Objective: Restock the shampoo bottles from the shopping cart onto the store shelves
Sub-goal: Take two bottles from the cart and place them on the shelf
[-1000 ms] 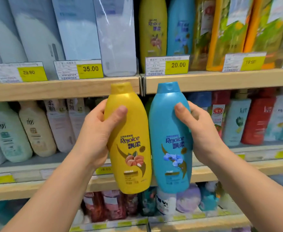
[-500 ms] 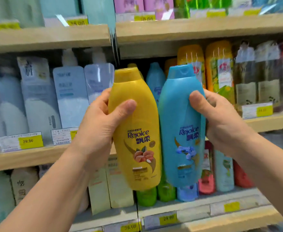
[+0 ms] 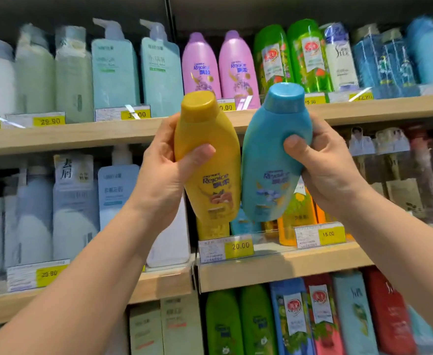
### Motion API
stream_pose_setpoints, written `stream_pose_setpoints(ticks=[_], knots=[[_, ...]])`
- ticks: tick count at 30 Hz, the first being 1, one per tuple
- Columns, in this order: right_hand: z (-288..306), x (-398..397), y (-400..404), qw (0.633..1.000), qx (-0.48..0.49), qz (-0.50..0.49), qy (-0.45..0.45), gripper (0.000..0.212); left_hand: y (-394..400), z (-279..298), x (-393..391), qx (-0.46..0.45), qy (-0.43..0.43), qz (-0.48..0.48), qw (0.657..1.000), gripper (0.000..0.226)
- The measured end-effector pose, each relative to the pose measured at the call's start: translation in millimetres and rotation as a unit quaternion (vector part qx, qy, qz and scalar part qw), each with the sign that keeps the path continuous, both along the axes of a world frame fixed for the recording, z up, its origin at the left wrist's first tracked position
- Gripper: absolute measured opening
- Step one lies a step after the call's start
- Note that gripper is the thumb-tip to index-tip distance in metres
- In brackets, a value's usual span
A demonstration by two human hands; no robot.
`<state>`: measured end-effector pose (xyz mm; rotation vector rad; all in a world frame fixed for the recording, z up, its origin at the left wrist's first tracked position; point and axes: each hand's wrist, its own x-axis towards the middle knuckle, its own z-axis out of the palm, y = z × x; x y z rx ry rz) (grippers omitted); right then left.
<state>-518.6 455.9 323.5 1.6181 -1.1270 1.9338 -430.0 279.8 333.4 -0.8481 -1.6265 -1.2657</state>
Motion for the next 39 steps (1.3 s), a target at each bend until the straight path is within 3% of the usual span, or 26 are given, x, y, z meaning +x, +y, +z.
stream_pose_setpoints(ticks=[9,13,15,19,21,26,29,32,39], knots=[[-14,-43,-21,0.999,0.01,0.002,-0.033,0.064,-17,-8,-29,0.012,-0.035,-0.016,0.999,0.067],[-19,-61,-26,0.997,0.032,-0.003,-0.075,0.065,-19,-12,-43,0.022,-0.068,0.015,0.997,0.048],[-17,-66,-27,0.994,0.05,-0.004,-0.094,0.058,-19,-10,-48,0.024,-0.085,0.017,0.996,0.044],[-13,-75,-32,0.989,0.083,-0.014,-0.124,0.022,-22,-9,-56,0.031,-0.131,0.034,0.99,0.049],[-12,-79,-36,0.984,0.096,-0.022,-0.147,0.016,-24,-8,-61,0.038,-0.153,0.038,0.987,0.051],[-2,-87,-50,0.972,0.062,-0.087,-0.211,0.029,-29,2,-77,0.071,-0.232,0.061,0.968,0.032],[1,-91,-58,0.961,0.08,-0.14,-0.225,0.038,-31,9,-88,0.11,-0.252,0.09,0.957,0.053],[1,-93,-64,0.953,0.11,-0.169,-0.226,0.041,-32,9,-95,0.124,-0.263,0.108,0.951,0.052],[-7,-90,-64,0.94,0.161,-0.275,-0.118,0.069,-28,7,-106,0.109,-0.271,0.186,0.938,0.047]])
